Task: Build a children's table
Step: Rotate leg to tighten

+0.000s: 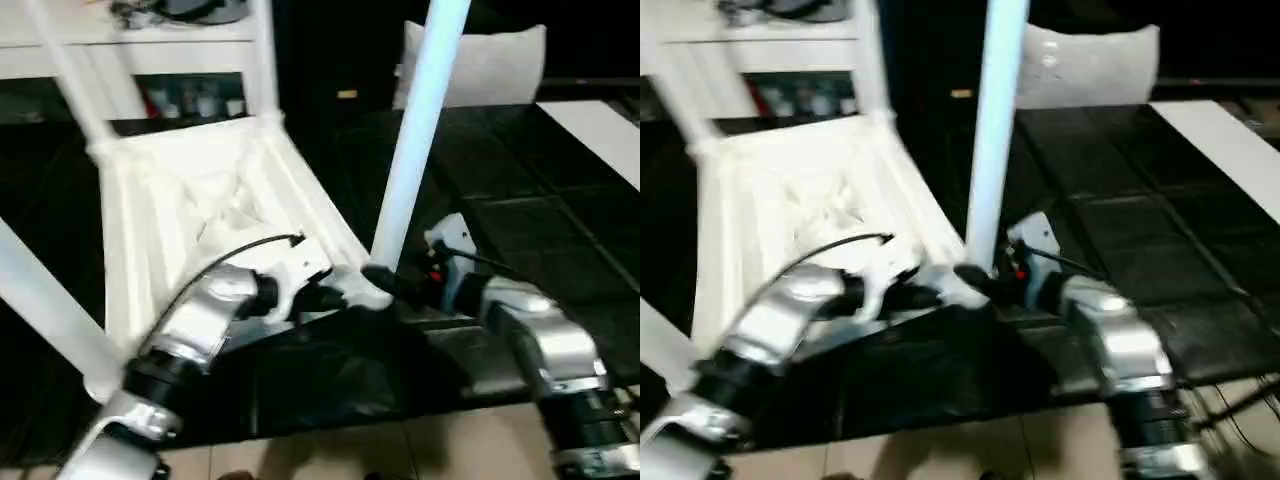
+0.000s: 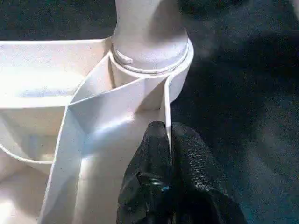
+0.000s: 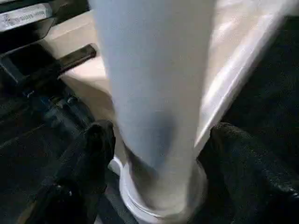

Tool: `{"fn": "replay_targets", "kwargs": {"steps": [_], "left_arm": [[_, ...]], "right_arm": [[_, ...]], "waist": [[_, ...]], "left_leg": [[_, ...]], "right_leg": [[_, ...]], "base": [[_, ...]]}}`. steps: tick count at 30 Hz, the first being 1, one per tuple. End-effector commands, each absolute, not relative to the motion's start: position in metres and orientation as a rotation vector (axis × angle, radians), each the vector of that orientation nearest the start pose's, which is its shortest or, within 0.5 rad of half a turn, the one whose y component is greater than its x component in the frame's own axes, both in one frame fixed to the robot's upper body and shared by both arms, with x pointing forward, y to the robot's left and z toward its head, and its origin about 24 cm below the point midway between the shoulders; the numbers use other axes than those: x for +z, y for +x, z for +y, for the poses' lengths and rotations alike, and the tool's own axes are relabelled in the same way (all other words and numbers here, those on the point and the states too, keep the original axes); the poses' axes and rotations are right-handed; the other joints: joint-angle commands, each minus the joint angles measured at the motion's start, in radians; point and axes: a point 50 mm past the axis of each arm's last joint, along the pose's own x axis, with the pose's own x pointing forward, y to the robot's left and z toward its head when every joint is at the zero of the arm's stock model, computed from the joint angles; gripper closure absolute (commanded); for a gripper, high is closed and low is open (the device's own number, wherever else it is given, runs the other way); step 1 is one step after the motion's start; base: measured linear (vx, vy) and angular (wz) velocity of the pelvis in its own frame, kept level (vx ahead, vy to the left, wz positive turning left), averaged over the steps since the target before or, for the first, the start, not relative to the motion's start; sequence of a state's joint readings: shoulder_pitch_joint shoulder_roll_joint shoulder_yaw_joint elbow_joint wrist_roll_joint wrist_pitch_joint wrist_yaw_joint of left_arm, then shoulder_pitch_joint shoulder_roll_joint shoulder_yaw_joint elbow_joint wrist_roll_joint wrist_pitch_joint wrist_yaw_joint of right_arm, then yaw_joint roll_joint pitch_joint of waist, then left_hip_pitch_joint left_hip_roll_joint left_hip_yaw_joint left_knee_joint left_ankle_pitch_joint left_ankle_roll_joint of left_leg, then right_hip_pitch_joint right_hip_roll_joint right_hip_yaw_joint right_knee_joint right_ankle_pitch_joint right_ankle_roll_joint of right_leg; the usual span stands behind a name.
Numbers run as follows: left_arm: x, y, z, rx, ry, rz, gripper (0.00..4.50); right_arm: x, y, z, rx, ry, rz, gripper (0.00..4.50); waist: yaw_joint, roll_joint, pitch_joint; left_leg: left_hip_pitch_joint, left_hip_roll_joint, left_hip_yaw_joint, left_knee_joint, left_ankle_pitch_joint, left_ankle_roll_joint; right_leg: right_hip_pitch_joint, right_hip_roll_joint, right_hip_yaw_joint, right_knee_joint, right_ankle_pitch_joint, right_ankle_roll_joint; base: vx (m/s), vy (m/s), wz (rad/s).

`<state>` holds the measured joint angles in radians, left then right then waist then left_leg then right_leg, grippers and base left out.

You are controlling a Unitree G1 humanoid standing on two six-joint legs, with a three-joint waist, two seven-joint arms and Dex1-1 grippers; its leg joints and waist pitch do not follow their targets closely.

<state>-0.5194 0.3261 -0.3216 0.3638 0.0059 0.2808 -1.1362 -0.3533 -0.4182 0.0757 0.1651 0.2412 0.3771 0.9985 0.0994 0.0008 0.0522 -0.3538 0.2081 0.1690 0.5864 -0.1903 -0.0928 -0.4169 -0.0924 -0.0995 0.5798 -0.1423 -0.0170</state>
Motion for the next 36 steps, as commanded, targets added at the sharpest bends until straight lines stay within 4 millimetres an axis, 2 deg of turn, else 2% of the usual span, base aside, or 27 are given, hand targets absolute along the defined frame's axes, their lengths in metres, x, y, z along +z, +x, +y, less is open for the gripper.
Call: {"fn": "replay_targets", "kwargs": {"steps": [1, 3, 4, 5, 6, 8, 9, 12, 16, 17, 24, 31, 34, 36], "left_arm": [[0.069, 0.294, 0.091, -1.521, 0.412, 0.360, 4.50], [0.068, 0.293, 0.092, -1.533, 0.422, 0.366, 4.50], [0.065, 0.291, 0.095, -1.589, 0.465, 0.381, 4.50], [0.064, 0.290, 0.097, -1.608, 0.478, 0.386, 4.50], [0.064, 0.290, 0.098, -1.627, 0.495, 0.393, 4.50], [0.064, 0.289, 0.099, -1.647, 0.501, 0.404, 4.50], [0.065, 0.290, 0.100, -1.658, 0.507, 0.405, 4.50], [0.067, 0.290, 0.104, -1.688, 0.528, 0.411, 4.50], [0.067, 0.291, 0.107, -1.708, 0.543, 0.416, 4.50], [0.067, 0.291, 0.107, -1.711, 0.546, 0.416, 4.50], [0.068, 0.294, 0.110, -1.713, 0.544, 0.416, 4.50], [0.067, 0.295, 0.109, -1.669, 0.489, 0.411, 4.50], [0.067, 0.297, 0.102, -1.593, 0.437, 0.393, 4.50], [0.066, 0.296, 0.096, -1.555, 0.424, 0.385, 4.50]], "right_arm": [[0.082, 0.289, -0.168, 1.142, -0.117, 0.272, 0.93], [0.082, 0.289, -0.169, 1.154, -0.125, 0.273, 0.93], [0.082, 0.287, -0.171, 1.240, -0.127, 0.284, 0.93], [0.082, 0.286, -0.171, 1.272, -0.118, 0.291, 0.93], [0.082, 0.285, -0.172, 1.302, -0.101, 0.300, 1.08], [0.081, 0.283, -0.171, 1.334, -0.075, 0.333, 1.19], [0.080, 0.282, -0.171, 1.359, -0.077, 0.347, 1.29], [0.076, 0.279, -0.170, 1.423, -0.072, 0.378, 1.56], [0.075, 0.278, -0.169, 1.456, -0.057, 0.381, 1.73], [0.075, 0.278, -0.169, 1.462, -0.052, 0.381, 2.00], [0.074, 0.273, -0.166, 1.521, 0.012, 0.406, 2.46], [0.072, 0.268, -0.163, 1.508, 0.060, 0.411, 2.56], [0.068, 0.269, -0.156, 1.417, 0.087, 0.394, 2.56], [0.066, 0.270, -0.149, 1.348, 0.099, 0.368, 2.56]], "waist": [[-0.001, -0.002, -0.068], [0.005, 0.000, -0.068], [0.010, -0.007, -0.069], [0.012, -0.006, -0.069], [0.017, -0.002, -0.068], [0.020, -0.004, -0.068], [0.024, -0.007, -0.069], [0.029, -0.008, -0.070], [0.033, -0.010, -0.071], [0.034, -0.010, -0.072], [0.036, -0.010, -0.072], [0.038, -0.011, -0.072], [0.038, -0.011, -0.069], [0.033, -0.012, -0.064]], "left_leg": [[0.011, 0.020, 0.007, -0.065, -0.213, 0.064], [0.011, 0.022, 0.006, -0.066, -0.219, 0.059], [0.012, 0.021, 0.006, -0.065, -0.225, 0.059], [0.012, 0.021, 0.006, -0.066, -0.232, 0.060], [0.013, 0.024, 0.006, -0.066, -0.226, 0.062], [0.010, 0.024, 0.006, -0.066, -0.223, 0.061], [0.007, 0.024, 0.005, -0.067, -0.215, 0.062], [0.007, 0.023, 0.005, -0.066, -0.207, 0.057], [0.005, 0.024, 0.004, -0.066, -0.197, 0.055], [0.006, 0.023, 0.005, -0.065, -0.192, 0.055], [0.006, 0.023, 0.005, -0.065, -0.193, 0.050], [0.006, 0.023, 0.005, -0.065, -0.184, 0.048], [0.005, 0.023, 0.005, -0.066, -0.191, 0.043], [0.006, 0.019, 0.002, -0.069, -0.227, 0.030]], "right_leg": [[0.059, -0.046, 0.047, -0.065, -0.309, -0.177], [0.059, -0.047, 0.048, -0.063, -0.310, -0.181], [0.059, -0.049, 0.047, -0.065, -0.317, -0.182], [0.060, -0.050, 0.046, -0.064, -0.325, -0.183], [0.060, -0.050, 0.048, -0.063, -0.321, -0.184], [0.062, -0.049, 0.048, -0.062, -0.318, -0.186], [0.065, -0.051, 0.046, -0.060, -0.331, -0.180], [0.065, -0.052, 0.046, -0.060, -0.344, -0.171], [0.066, -0.053, 0.047, -0.058, -0.335, -0.173], [0.065, -0.053, 0.047, -0.057, -0.329, -0.175], [0.065, -0.053, 0.046, -0.059, -0.340, -0.172], [0.065, -0.053, 0.047, -0.057, -0.332, -0.172], [0.064, -0.054, 0.047, -0.059, -0.353, -0.164], [0.061, -0.055, 0.043, -0.071, -0.446, -0.130]], "base": [[0.000, 0.000, 0.00], [0.000, 0.000, 0.00], [0.000, 0.000, 0.00], [0.000, 0.000, 0.00], [0.000, 0.000, 0.00], [0.000, 0.000, 0.00], [0.000, 0.000, 0.00], [0.000, 0.000, 0.00], [0.000, 0.000, 0.00], [0.000, 0.000, 0.00], [0.000, 0.000, 0.00], [0.000, 0.000, 0.00], [0.000, 0.000, 0.00], [0.000, 0.000, 0.00]]}}
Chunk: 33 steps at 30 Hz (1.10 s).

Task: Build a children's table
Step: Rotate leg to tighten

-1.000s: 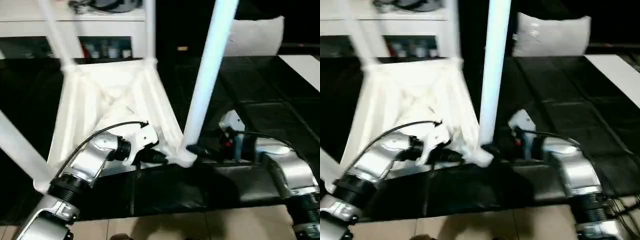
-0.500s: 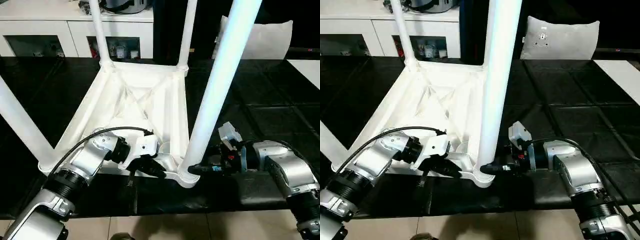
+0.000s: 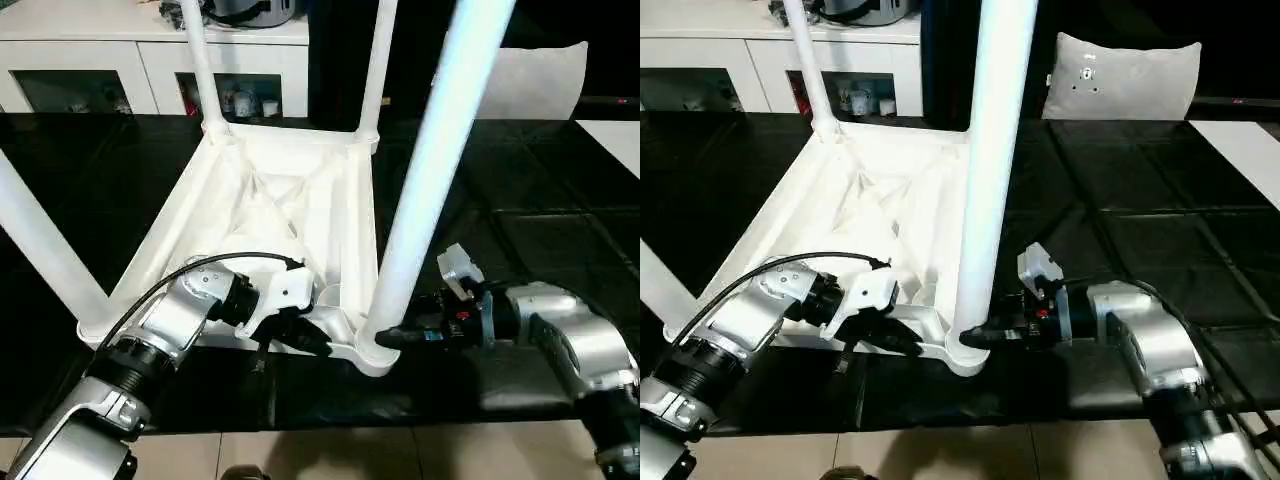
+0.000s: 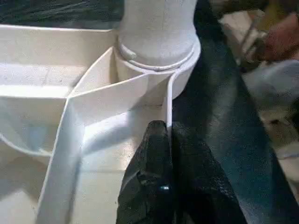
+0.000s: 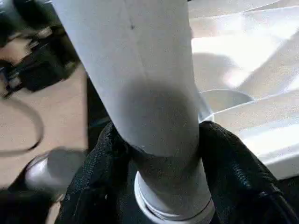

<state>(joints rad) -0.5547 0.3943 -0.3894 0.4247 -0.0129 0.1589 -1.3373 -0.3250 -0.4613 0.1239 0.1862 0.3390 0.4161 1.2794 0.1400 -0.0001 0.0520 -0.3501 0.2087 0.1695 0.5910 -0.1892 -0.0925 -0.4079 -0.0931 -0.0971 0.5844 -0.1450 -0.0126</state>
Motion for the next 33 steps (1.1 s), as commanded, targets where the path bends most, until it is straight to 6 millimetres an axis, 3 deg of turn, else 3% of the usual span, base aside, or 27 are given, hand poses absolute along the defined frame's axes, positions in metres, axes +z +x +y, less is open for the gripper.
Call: {"fn": "replay_targets", "kwargs": {"steps": [1, 2, 4, 5, 7, 11, 14, 17, 18, 19, 20, 22, 23, 24, 29, 33], "left_arm": [[0.065, 0.297, 0.092, -1.521, 0.415, 0.386, 4.50], [0.065, 0.296, 0.086, -1.489, 0.395, 0.385, 4.50], [0.065, 0.295, 0.078, -1.447, 0.364, 0.381, 4.50], [0.065, 0.294, 0.072, -1.423, 0.339, 0.379, 4.50], [0.066, 0.296, 0.058, -1.352, 0.305, 0.376, 4.50], [0.066, 0.300, 0.039, -1.236, 0.282, 0.368, 4.50], [0.065, 0.305, 0.029, -1.150, 0.301, 0.347, 4.50], [0.066, 0.306, 0.021, -1.115, 0.310, 0.319, 4.50], [0.066, 0.306, 0.021, -1.117, 0.314, 0.317, 4.50], [0.066, 0.306, 0.022, -1.119, 0.320, 0.318, 4.50], [0.065, 0.305, 0.024, -1.130, 0.339, 0.316, 4.50], [0.064, 0.305, 0.028, -1.145, 0.360, 0.316, 4.50], [0.064, 0.305, 0.030, -1.148, 0.364, 0.317, 4.50], [0.062, 0.304, 0.034, -1.162, 0.373, 0.325, 4.50], [0.058, 0.300, 0.052, -1.281, 0.413, 0.331, 4.50], [0.060, 0.299, 0.064, -1.381, 0.438, 0.309, 4.50]], "right_arm": [[0.063, 0.273, -0.144, 1.285, 0.103, 0.357, 2.56], [0.060, 0.277, -0.140, 1.208, 0.099, 0.353, 2.56], [0.056, 0.283, -0.134, 1.109, 0.094, 0.350, 2.56], [0.054, 0.286, -0.131, 1.051, 0.095, 0.347, 2.56], [0.052, 0.294, -0.123, 0.927, 0.101, 0.343, 2.57], [0.050, 0.306, -0.116, 0.712, 0.105, 0.345, 2.58], [0.049, 0.310, -0.112, 0.605, 0.118, 0.353, 2.59], [0.049, 0.309, -0.110, 0.586, 0.130, 0.344, 2.59], [0.050, 0.309, -0.110, 0.582, 0.145, 0.334, 2.25], [0.051, 0.309, -0.110, 0.573, 0.157, 0.324, 1.90], [0.052, 0.309, -0.112, 0.567, 0.170, 0.310, 1.90], [0.054, 0.308, -0.115, 0.563, 0.176, 0.293, 1.77], [0.055, 0.308, -0.115, 0.564, 0.177, 0.287, 1.77], [0.056, 0.306, -0.118, 0.583, 0.176, 0.273, 1.59], [0.061, 0.294, -0.138, 0.736, 0.128, 0.249, 1.25], [0.066, 0.281, -0.163, 0.846, 0.090, 0.243, 0.96]], "waist": [[-0.011, -0.013, -0.063], [-0.017, -0.012, -0.060], [-0.029, -0.014, -0.058], [-0.049, -0.012, -0.058], [-0.069, -0.010, -0.058], [-0.106, -0.012, -0.059], [-0.111, -0.002, -0.059], [-0.106, -0.001, -0.063], [-0.106, 0.003, -0.063], [-0.106, 0.000, -0.065], [-0.105, 0.006, -0.065], [-0.101, 0.003, -0.068], [-0.094, 0.004, -0.071], [-0.091, 0.010, -0.070], [-0.070, 0.008, -0.076], [-0.050, 0.010, -0.073]], "left_leg": [[0.002, 0.016, 0.002, -0.073, -0.237, 0.027], [0.006, 0.014, 0.000, -0.072, -0.259, 0.014], [0.003, 0.009, -0.003, -0.073, -0.269, 0.005], [-0.001, 0.006, -0.007, -0.072, -0.281, 0.000], [-0.007, 0.003, -0.011, -0.072, -0.287, 0.002], [-0.004, -0.006, -0.011, -0.063, -0.314, 0.022], [0.001, -0.003, -0.010, -0.064, -0.319, 0.036], [-0.001, 0.005, -0.013, -0.072, -0.304, 0.046], [-0.001, 0.005, -0.013, -0.073, -0.306, 0.046], [-0.004, 0.006, -0.013, -0.074, -0.300, 0.047], [-0.004, 0.006, -0.014, -0.076, -0.297, 0.047], [-0.003, 0.008, -0.012, -0.076, -0.278, 0.050], [0.000, 0.011, -0.008, -0.075, -0.240, 0.051], [-0.002, 0.012, -0.009, -0.077, -0.229, 0.050], [-0.007, 0.014, -0.006, -0.074, -0.155, 0.072], [-0.001, 0.017, -0.002, -0.074, -0.158, 0.075]], "right_leg": [[0.052, -0.054, 0.039, -0.080, -0.473, -0.121], [0.047, -0.056, 0.034, -0.091, -0.555, -0.087], [0.049, -0.054, 0.027, -0.098, -0.598, -0.065], [0.051, -0.053, 0.019, -0.106, -0.631, -0.038], [0.055, -0.052, 0.011, -0.111, -0.634, -0.029], [0.048, -0.046, 0.001, -0.125, -0.645, -0.021], [0.042, -0.046, 0.000, -0.131, -0.625, -0.027], [0.049, -0.045, 0.007, -0.118, -0.520, -0.065], [0.050, -0.045, 0.008, -0.115, -0.509, -0.070], [0.053, -0.046, 0.011, -0.111, -0.485, -0.079], [0.054, -0.047, 0.013, -0.108, -0.473, -0.085], [0.054, -0.047, 0.018, -0.105, -0.432, -0.102], [0.054, -0.047, 0.024, -0.094, -0.362, -0.134], [0.057, -0.047, 0.025, -0.090, -0.343, -0.142], [0.070, -0.049, 0.030, -0.074, -0.219, -0.181], [0.067, -0.051, 0.033, -0.074, -0.245, -0.185]], "base": [[0.000, 0.000, 0.00], [0.000, 0.000, 0.00], [0.000, 0.000, 0.00], [0.000, 0.000, 0.00], [0.000, 0.000, 0.00], [0.000, 0.000, 0.00], [0.000, 0.000, 0.00], [0.000, 0.000, 0.00], [0.000, 0.000, 0.00], [0.000, 0.000, 0.00], [0.000, 0.000, 0.00], [0.000, 0.000, 0.00], [0.000, 0.000, 0.00], [0.000, 0.000, 0.00], [0.000, 0.000, 0.00], [0.000, 0.000, 0.00]]}}
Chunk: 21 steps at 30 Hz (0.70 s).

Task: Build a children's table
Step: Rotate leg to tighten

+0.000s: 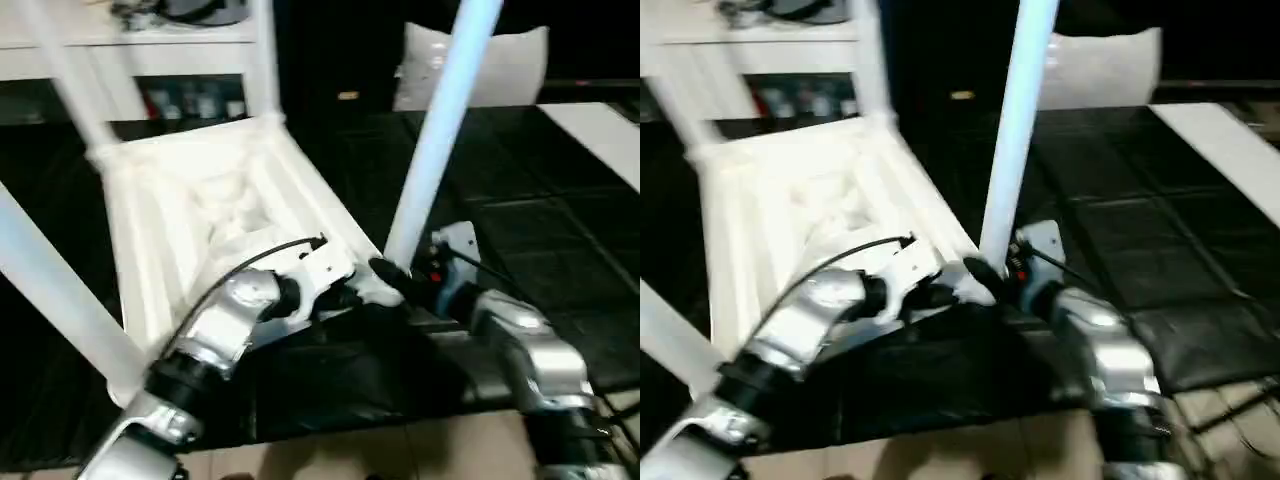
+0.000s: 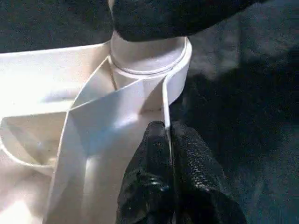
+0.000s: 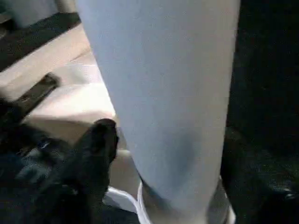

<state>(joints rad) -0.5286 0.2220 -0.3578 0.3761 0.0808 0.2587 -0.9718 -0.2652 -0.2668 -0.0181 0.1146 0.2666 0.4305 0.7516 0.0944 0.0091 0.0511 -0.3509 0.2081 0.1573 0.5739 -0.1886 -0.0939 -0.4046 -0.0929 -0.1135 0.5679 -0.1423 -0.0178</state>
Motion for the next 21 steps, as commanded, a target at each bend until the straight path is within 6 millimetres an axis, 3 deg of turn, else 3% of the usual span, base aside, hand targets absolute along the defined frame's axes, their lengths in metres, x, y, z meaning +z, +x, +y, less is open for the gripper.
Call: {"fn": "replay_targets", "kwargs": {"steps": [1, 4, 5, 6, 7, 9, 10, 12, 14, 17, 18, 21], "left_arm": [[0.061, 0.299, 0.068, -1.404, 0.448, 0.309, 4.50], [0.062, 0.300, 0.075, -1.464, 0.490, 0.290, 4.50], [0.063, 0.300, 0.079, -1.515, 0.518, 0.273, 4.50], [0.063, 0.300, 0.081, -1.528, 0.522, 0.269, 4.50], [0.063, 0.300, 0.083, -1.542, 0.525, 0.267, 4.50], [0.066, 0.305, 0.087, -1.540, 0.521, 0.236, 4.50], [0.066, 0.305, 0.088, -1.539, 0.519, 0.234, 4.50], [0.068, 0.306, 0.090, -1.535, 0.508, 0.213, 4.50], [0.070, 0.306, 0.092, -1.516, 0.474, 0.205, 4.50], [0.073, 0.304, 0.095, -1.494, 0.382, 0.196, 4.50], [0.076, 0.300, 0.097, -1.491, 0.312, 0.161, 4.23], [0.080, 0.293, 0.100, -1.472, 0.223, 0.114, 3.93]], "right_arm": [[0.067, 0.275, -0.169, 0.893, 0.081, 0.253, 0.83], [0.068, 0.263, -0.182, 0.966, 0.068, 0.288, 0.66], [0.069, 0.256, -0.191, 0.998, 0.073, 0.314, 0.46], [0.069, 0.255, -0.193, 1.004, 0.076, 0.320, 0.46], [0.070, 0.252, -0.197, 1.013, 0.091, 0.332, 0.33], [0.072, 0.244, -0.205, 1.025, 0.075, 0.328, 0.16], [0.072, 0.243, -0.206, 1.022, 0.071, 0.323, 0.16], [0.073, 0.238, -0.206, 1.016, 0.067, 0.306, 0.07], [0.075, 0.233, -0.203, 1.014, 0.070, 0.274, 0.07], [0.077, 0.233, -0.198, 0.939, 0.067, 0.247, 0.07], [0.078, 0.235, -0.193, 0.883, 0.084, 0.233, 0.02], [0.080, 0.234, -0.187, 0.826, 0.122, 0.206, 0.00]], "waist": [[0.005, 0.001, -0.072], [0.014, -0.003, -0.069], [0.019, -0.002, -0.067], [0.023, -0.003, -0.067], [0.019, -0.010, -0.066], [0.021, -0.011, -0.062], [0.024, -0.012, -0.063], [0.022, -0.016, -0.062], [0.023, -0.017, -0.062], [0.018, -0.014, -0.063], [0.015, -0.018, -0.063], [0.017, -0.014, -0.068]], "left_leg": [[0.005, 0.020, 0.010, -0.057, -0.167, 0.074], [0.003, 0.020, 0.011, -0.059, -0.184, 0.073], [0.005, 0.013, 0.011, -0.058, -0.209, 0.080], [0.009, 0.018, 0.011, -0.060, -0.220, 0.077], [0.004, 0.020, 0.011, -0.061, -0.220, 0.072], [0.004, 0.014, 0.012, -0.060, -0.243, 0.065], [0.008, 0.016, 0.011, -0.059, -0.244, 0.059], [0.001, 0.015, 0.009, -0.060, -0.238, 0.056], [0.004, 0.014, 0.010, -0.059, -0.240, 0.056], [-0.001, 0.016, 0.006, -0.063, -0.229, 0.046], [-0.001, 0.016, 0.006, -0.064, -0.228, 0.045], [0.000, 0.021, 0.009, -0.063, -0.199, 0.040]], "right_leg": [[0.063, -0.051, 0.051, -0.057, -0.257, -0.175], [0.062, -0.050, 0.052, -0.057, -0.256, -0.172], [0.062, -0.047, 0.049, -0.068, -0.310, -0.151], [0.060, -0.052, 0.053, -0.067, -0.328, -0.146], [0.061, -0.053, 0.053, -0.065, -0.331, -0.148], [0.057, -0.053, 0.048, -0.077, -0.428, -0.115], [0.054, -0.055, 0.050, -0.079, -0.453, -0.103], [0.056, -0.056, 0.047, -0.081, -0.486, -0.084], [0.052, -0.056, 0.047, -0.085, -0.512, -0.068], [0.053, -0.056, 0.046, -0.080, -0.492, -0.072], [0.052, -0.054, 0.047, -0.079, -0.486, -0.075], [0.051, -0.060, 0.054, -0.066, -0.423, -0.111]], "base": [[0.000, 0.000, 0.00], [0.000, 0.000, 0.00], [0.000, 0.000, 0.00], [0.000, 0.000, 0.00], [0.000, 0.000, 0.00], [0.000, 0.000, 0.00], [0.000, 0.000, 0.00], [0.000, 0.000, 0.00], [0.000, 0.000, 0.00], [0.000, 0.000, 0.00], [0.000, 0.000, 0.00], [0.000, 0.000, 0.00]]}}
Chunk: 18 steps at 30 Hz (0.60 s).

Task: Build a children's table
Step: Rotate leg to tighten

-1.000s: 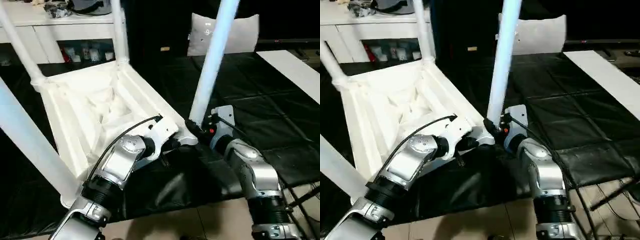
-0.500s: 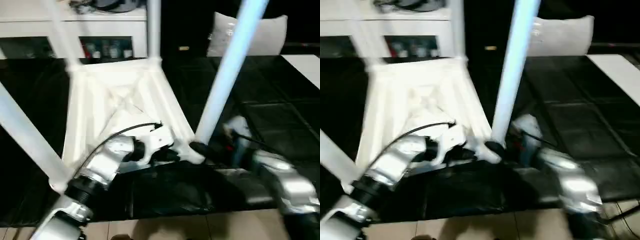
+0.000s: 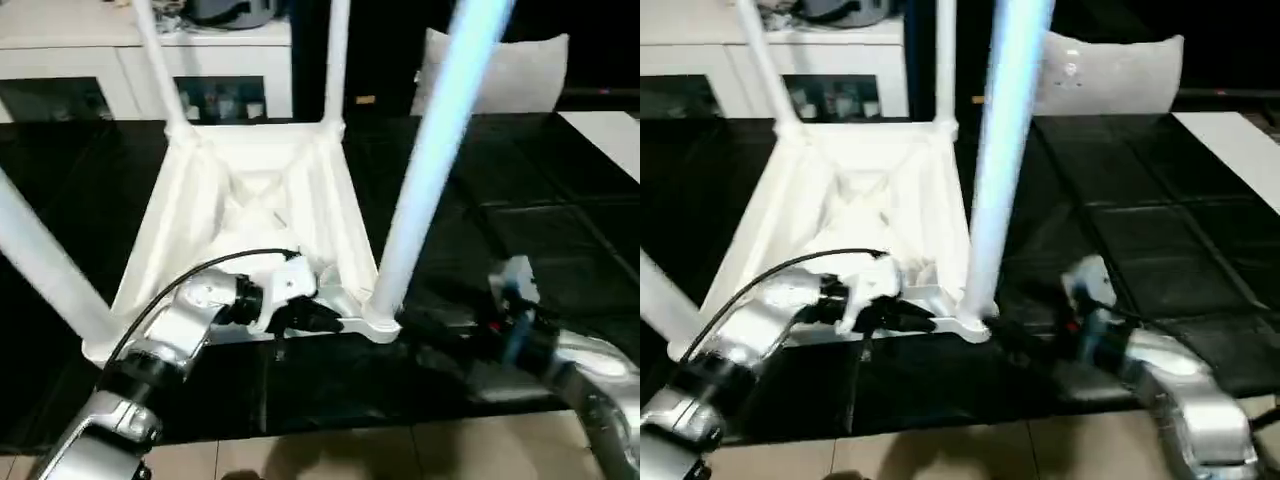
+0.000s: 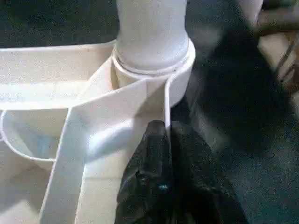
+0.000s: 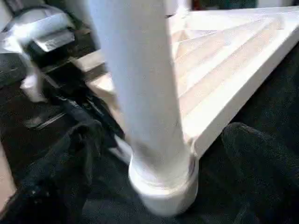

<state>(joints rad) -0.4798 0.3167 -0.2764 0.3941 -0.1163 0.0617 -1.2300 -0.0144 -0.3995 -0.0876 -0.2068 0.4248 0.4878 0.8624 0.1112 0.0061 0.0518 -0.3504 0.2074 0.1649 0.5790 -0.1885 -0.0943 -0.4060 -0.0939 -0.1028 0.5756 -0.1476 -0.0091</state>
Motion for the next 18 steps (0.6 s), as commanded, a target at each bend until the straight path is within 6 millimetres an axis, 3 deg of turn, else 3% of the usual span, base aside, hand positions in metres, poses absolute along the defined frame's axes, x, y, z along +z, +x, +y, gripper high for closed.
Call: {"fn": "replay_targets", "kwargs": {"steps": [1, 4, 7, 8, 12, 13, 14, 15, 16, 18], "left_arm": [[0.083, 0.290, 0.102, -1.457, 0.171, 0.093, 3.75], [0.089, 0.281, 0.109, -1.401, 0.070, 0.062, 3.59], [0.089, 0.275, 0.114, -1.274, 0.041, 0.060, 3.43], [0.088, 0.274, 0.116, -1.225, 0.045, 0.062, 3.26], [0.085, 0.273, 0.118, -1.079, 0.039, 0.062, 3.06], [0.084, 0.272, 0.119, -1.020, 0.029, 0.061, 2.91], [0.078, 0.267, 0.124, -0.802, 0.003, 0.077, 2.81], [0.078, 0.267, 0.124, -0.802, 0.003, 0.077, 2.76], [0.075, 0.264, 0.128, -0.712, 0.005, 0.087, 2.76], [0.067, 0.260, 0.134, -0.575, -0.001, 0.107, 2.76]], "right_arm": [[0.082, 0.231, -0.184, 0.820, 0.147, 0.179, 0.00], [0.086, 0.220, -0.177, 0.835, 0.197, 0.137, 0.00], [0.083, 0.213, -0.172, 0.839, 0.213, 0.150, 0.00], [0.083, 0.212, -0.171, 0.834, 0.216, 0.155, 0.00], [0.081, 0.211, -0.171, 0.800, 0.213, 0.163, 0.00], [0.081, 0.210, -0.171, 0.781, 0.216, 0.164, 0.00], [0.078, 0.211, -0.175, 0.664, 0.176, 0.175, 0.00], [0.078, 0.211, -0.175, 0.664, 0.176, 0.175, 0.00], [0.075, 0.212, -0.176, 0.611, 0.157, 0.184, 0.00], [0.073, 0.216, -0.177, 0.551, 0.148, 0.176, 0.00]], "waist": [[0.001, -0.011, -0.068], [-0.002, -0.016, -0.064], [-0.010, -0.014, -0.056], [-0.015, -0.005, -0.051], [-0.033, -0.012, -0.045], [-0.034, 0.000, -0.040], [-0.040, -0.001, -0.038], [-0.049, -0.006, -0.034], [-0.058, -0.005, -0.038], [-0.069, -0.001, -0.039]], "left_leg": [[-0.002, 0.028, 0.002, -0.070, -0.193, 0.042], [-0.004, 0.024, 0.005, -0.071, -0.218, 0.047], [-0.001, 0.015, 0.008, -0.072, -0.251, 0.051], [-0.004, 0.018, 0.004, -0.075, -0.265, 0.039], [0.001, 0.006, 0.002, -0.068, -0.324, 0.030], [0.002, 0.005, 0.001, -0.070, -0.336, 0.029], [0.004, 0.005, 0.000, -0.068, -0.357, 0.022], [-0.002, 0.005, -0.003, -0.069, -0.371, 0.016], [0.005, -0.001, -0.004, -0.065, -0.375, 0.018], [-0.001, 0.006, -0.008, -0.072, -0.375, 0.030]], "right_leg": [[0.051, -0.057, 0.047, -0.068, -0.370, -0.143], [0.055, -0.053, 0.047, -0.066, -0.364, -0.140], [0.047, -0.045, 0.043, -0.086, -0.474, -0.086], [0.048, -0.047, 0.042, -0.088, -0.499, -0.073], [0.038, -0.041, 0.030, -0.114, -0.631, -0.004], [0.036, -0.040, 0.027, -0.119, -0.649, 0.005], [0.033, -0.037, 0.022, -0.124, -0.669, 0.020], [0.036, -0.035, 0.014, -0.129, -0.670, 0.025], [0.034, -0.033, 0.009, -0.137, -0.684, 0.041], [0.040, -0.031, 0.008, -0.136, -0.630, 0.031]], "base": [[0.000, 0.000, 0.00], [0.000, 0.000, 0.00], [0.000, 0.000, 0.00], [0.000, 0.000, 0.00], [0.000, 0.000, 0.00], [0.000, 0.000, 0.00], [0.000, 0.000, 0.00], [0.000, 0.000, 0.00], [0.000, 0.000, 0.00], [0.000, 0.000, 0.00]]}}
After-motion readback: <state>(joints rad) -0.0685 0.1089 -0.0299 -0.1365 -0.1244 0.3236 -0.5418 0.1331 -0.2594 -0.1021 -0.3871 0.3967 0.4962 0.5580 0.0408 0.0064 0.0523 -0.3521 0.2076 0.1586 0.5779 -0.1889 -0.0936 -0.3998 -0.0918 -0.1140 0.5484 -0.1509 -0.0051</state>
